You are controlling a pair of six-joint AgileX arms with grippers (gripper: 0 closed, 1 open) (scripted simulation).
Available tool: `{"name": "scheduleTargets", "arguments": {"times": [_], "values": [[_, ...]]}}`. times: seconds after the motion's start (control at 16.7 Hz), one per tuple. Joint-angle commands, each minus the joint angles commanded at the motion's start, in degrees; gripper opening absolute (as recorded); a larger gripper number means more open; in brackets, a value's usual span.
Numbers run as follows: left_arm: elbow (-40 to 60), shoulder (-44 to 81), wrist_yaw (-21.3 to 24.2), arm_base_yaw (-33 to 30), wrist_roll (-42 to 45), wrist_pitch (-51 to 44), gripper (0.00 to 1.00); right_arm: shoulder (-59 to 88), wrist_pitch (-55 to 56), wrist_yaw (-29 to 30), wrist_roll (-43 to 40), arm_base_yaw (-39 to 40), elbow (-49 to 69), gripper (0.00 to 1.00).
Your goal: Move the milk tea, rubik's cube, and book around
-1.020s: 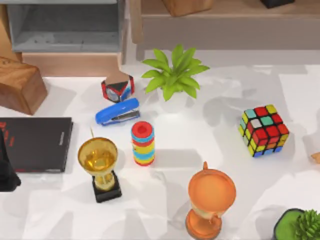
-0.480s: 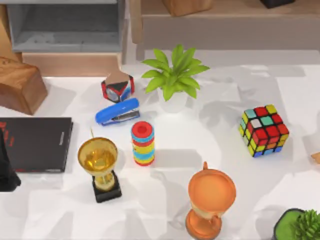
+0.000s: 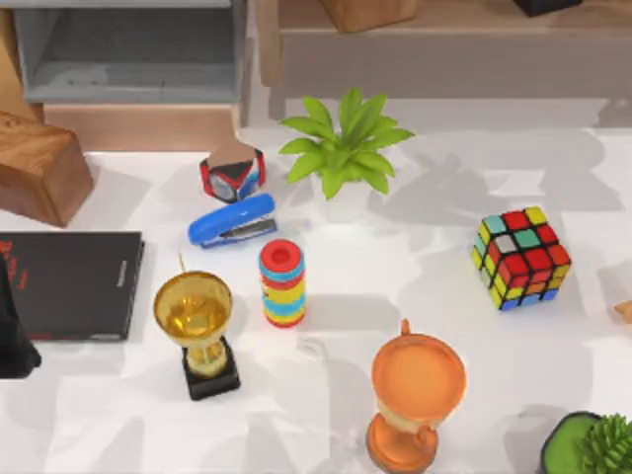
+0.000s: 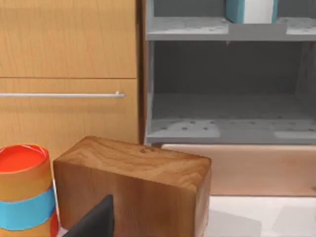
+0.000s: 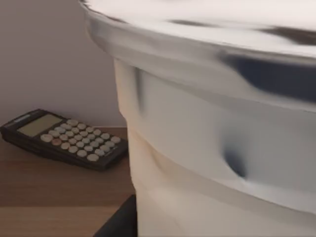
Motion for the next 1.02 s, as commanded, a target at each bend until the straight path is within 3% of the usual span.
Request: {"name": "scheduleTargets", "arguments": {"times": [0.36,0.66,1.02], "values": [[0.0,0.0,0.0,0.0,0.0,0.0,1.00,-0.5,1.0,-0.4,0.0,0.4,-0.7,0.00],[0.0,0.0,0.0,0.0,0.0,0.0,1.00,0.0,13.1,-4.1,-1.4,0.8,-5.3,0.00],[0.0,0.0,0.0,0.0,0.0,0.0,1.00,6.2,24.2,-10.8,-2.1,-7.2,-14.8,0.00]]}}
